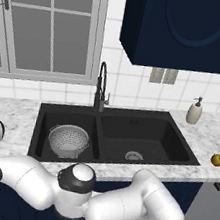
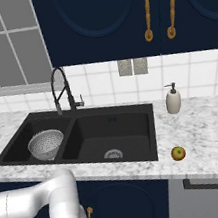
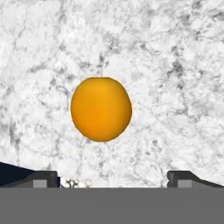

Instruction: Put the colander in the sink, put the apple, orange in the colander, and turn on the sink faucet and pour water over the colander.

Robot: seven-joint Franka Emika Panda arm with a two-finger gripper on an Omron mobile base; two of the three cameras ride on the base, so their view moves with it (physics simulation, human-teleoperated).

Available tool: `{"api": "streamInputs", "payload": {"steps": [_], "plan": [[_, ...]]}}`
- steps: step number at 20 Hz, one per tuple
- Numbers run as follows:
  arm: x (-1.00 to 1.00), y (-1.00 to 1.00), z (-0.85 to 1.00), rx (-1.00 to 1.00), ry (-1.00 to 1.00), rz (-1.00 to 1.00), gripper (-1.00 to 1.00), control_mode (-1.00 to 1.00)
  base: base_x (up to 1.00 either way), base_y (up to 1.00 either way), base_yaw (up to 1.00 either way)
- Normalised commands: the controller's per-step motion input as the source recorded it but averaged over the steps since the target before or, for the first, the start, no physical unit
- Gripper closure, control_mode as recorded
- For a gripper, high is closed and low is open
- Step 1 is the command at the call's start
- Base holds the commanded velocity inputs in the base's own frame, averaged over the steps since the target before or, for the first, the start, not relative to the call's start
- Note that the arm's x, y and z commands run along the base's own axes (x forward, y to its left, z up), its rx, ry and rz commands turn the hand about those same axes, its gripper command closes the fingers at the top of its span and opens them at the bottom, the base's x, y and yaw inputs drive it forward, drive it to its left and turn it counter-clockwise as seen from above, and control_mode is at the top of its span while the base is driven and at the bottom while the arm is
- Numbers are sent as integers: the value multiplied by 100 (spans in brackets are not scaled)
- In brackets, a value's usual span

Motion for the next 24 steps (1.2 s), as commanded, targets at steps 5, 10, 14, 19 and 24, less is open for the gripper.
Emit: {"api": "streamInputs", "payload": {"steps": [5, 10, 14, 19, 24], "plan": [[10, 23, -31, 0, -2, 0, -100, -100, 0, 0, 0], [23, 18, -4, 0, -5, 0, -100, -100, 0, 0, 0], [13, 20, 0, 0, 0, 0, -100, -100, 0, 0, 0], [3, 11, -11, -1, 0, 0, -100, -100, 0, 0, 0], [7, 1, -6, -6, 0, 0, -100, -100, 0, 0, 0]]}}
